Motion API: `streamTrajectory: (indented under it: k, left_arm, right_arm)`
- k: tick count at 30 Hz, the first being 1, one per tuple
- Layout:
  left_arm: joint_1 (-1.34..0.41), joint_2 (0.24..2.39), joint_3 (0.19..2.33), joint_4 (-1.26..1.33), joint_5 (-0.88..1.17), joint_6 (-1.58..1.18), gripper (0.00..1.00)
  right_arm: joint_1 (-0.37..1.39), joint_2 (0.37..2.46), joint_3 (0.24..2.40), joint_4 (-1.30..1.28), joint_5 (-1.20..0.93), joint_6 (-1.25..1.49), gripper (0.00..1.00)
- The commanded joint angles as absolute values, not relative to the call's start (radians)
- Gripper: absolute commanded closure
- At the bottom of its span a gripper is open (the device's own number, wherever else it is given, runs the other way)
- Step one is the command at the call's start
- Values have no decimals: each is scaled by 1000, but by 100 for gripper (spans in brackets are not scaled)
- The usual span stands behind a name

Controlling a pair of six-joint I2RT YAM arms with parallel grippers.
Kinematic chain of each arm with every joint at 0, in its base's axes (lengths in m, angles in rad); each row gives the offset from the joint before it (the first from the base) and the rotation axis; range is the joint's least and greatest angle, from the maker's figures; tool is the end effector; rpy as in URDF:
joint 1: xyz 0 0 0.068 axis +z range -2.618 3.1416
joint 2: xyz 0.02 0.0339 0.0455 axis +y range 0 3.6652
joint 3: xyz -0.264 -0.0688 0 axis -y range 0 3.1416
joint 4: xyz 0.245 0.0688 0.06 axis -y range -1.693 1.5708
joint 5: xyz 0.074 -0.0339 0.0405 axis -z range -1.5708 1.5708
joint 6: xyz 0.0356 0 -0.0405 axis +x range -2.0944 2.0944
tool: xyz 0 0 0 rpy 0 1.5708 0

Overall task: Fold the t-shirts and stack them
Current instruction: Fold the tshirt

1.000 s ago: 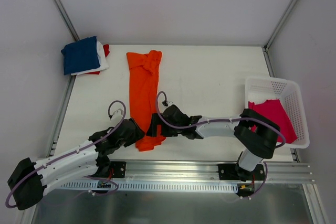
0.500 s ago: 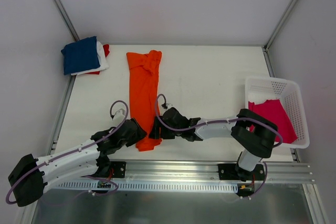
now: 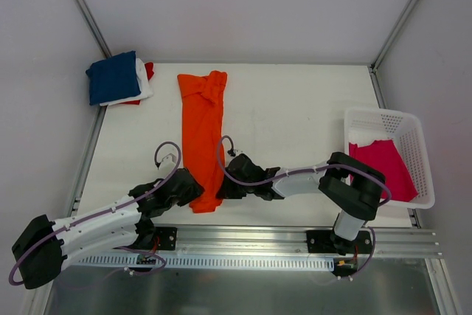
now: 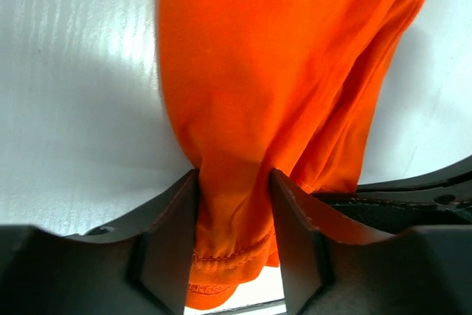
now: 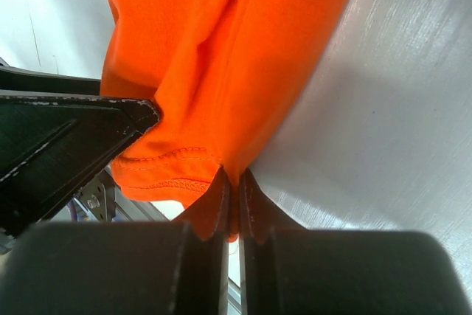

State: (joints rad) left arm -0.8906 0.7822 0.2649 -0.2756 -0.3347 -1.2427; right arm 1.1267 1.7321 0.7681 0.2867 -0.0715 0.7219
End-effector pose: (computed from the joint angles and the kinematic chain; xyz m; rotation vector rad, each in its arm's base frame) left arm 0.1040 -0.1099 0.1539 -0.5847 2.3370 -0.6663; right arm 0.1424 0.3052 0.1384 -0.5388 2.4149 0.9993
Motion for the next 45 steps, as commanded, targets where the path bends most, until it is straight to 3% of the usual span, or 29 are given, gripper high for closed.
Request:
streamTrajectory:
  k: [1, 3, 4, 8, 20, 28, 34, 40, 45]
  left_arm:
    - [-900, 785, 255, -310, -347, -1252, 58]
    - [-902, 775, 253, -311, -328, -1256, 69]
    - [-905, 767, 252, -311, -324, -1261, 81]
    - [-913, 747, 244, -314, -295, -1281, 100]
    - [-959, 759, 321, -344, -239, -1227, 100]
    - [-1063, 756, 379, -359, -249, -1203, 100]
    - [-1115, 739, 359, -368, -207, -1238, 100]
    - [-1121, 671, 386, -385, -207, -1232, 100]
    - [-1121, 632, 465, -417, -232, -1209, 100]
  right_arm:
    - [1138, 1779, 736, 178, -66, 709, 100]
    - [1138, 1781, 736, 176, -64, 710, 99]
    - [1138, 1779, 735, 176, -63, 709, 100]
    - [1138, 1775, 729, 176, -60, 710, 100]
    - [1157, 1662, 692, 78, -14, 704, 99]
    - [1258, 1269, 666, -311, 273, 741, 100]
    - [1281, 1076, 653, -474, 337, 765, 99]
    - [1279, 1089, 713, -520, 380, 735, 100]
    - [1275, 1273, 857, -525, 362, 669, 99]
